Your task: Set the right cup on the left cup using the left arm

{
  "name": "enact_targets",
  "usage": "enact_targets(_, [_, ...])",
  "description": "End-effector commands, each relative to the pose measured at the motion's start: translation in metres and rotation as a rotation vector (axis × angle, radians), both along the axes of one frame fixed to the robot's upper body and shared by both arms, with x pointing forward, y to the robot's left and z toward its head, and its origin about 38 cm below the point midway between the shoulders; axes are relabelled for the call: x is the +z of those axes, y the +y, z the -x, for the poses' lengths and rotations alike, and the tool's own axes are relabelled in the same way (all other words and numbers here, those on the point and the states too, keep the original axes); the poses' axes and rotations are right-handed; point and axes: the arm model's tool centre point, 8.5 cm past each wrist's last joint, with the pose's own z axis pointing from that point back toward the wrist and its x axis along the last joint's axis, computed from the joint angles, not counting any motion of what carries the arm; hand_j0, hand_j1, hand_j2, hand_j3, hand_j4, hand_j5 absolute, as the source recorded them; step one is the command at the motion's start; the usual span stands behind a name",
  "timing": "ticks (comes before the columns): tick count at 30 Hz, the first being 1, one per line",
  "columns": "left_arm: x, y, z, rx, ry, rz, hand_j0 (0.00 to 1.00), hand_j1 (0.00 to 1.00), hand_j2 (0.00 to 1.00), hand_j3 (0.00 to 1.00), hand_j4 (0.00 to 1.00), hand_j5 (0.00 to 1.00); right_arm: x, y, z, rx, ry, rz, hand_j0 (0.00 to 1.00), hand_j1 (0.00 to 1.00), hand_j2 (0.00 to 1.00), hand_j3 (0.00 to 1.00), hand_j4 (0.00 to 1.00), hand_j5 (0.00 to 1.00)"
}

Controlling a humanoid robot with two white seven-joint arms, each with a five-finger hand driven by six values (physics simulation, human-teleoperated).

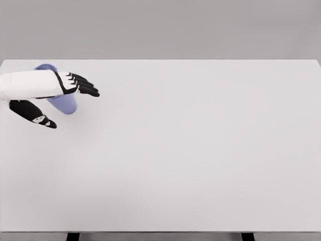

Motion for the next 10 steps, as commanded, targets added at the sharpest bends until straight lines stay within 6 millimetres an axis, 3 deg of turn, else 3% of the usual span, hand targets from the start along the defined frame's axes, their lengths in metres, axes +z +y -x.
enact_targets(1, [0.0,-0.026,0.006,-0.074,0.013,0.051,1.0,1.0,1.0,1.0,1.0,1.0,0.0,0.0,0.0,0.0,0.0,0.0,1.0,1.0,1.0,1.0,1.0,1.0])
enact_targets(2, [-0.017,-0.043,0.006,-0.112,0.052,0.08,1.0,1.0,1.0,1.0,1.0,1.0,0.0,0.0,0.0,0.0,0.0,0.0,1.0,1.0,1.0,1.0,1.0,1.0])
enact_targets(4, [-0.033,-0.054,0.009,-0.137,0.093,0.1,1.0,1.0,1.0,1.0,1.0,1.0,0.0,0.0,0.0,0.0,0.0,0.0,1.0,1.0,1.0,1.0,1.0,1.0])
enact_targets(6, [-0.042,-0.064,0.01,-0.16,0.115,0.118,1.0,1.0,1.0,1.0,1.0,1.0,0.0,0.0,0.0,0.0,0.0,0.0,1.0,1.0,1.0,1.0,1.0,1.0])
enact_targets(10, [-0.049,-0.065,0.012,-0.16,0.132,0.123,1.0,1.0,1.0,1.0,1.0,1.0,0.0,0.0,0.0,0.0,0.0,0.0,1.0,1.0,1.0,1.0,1.0,1.0])
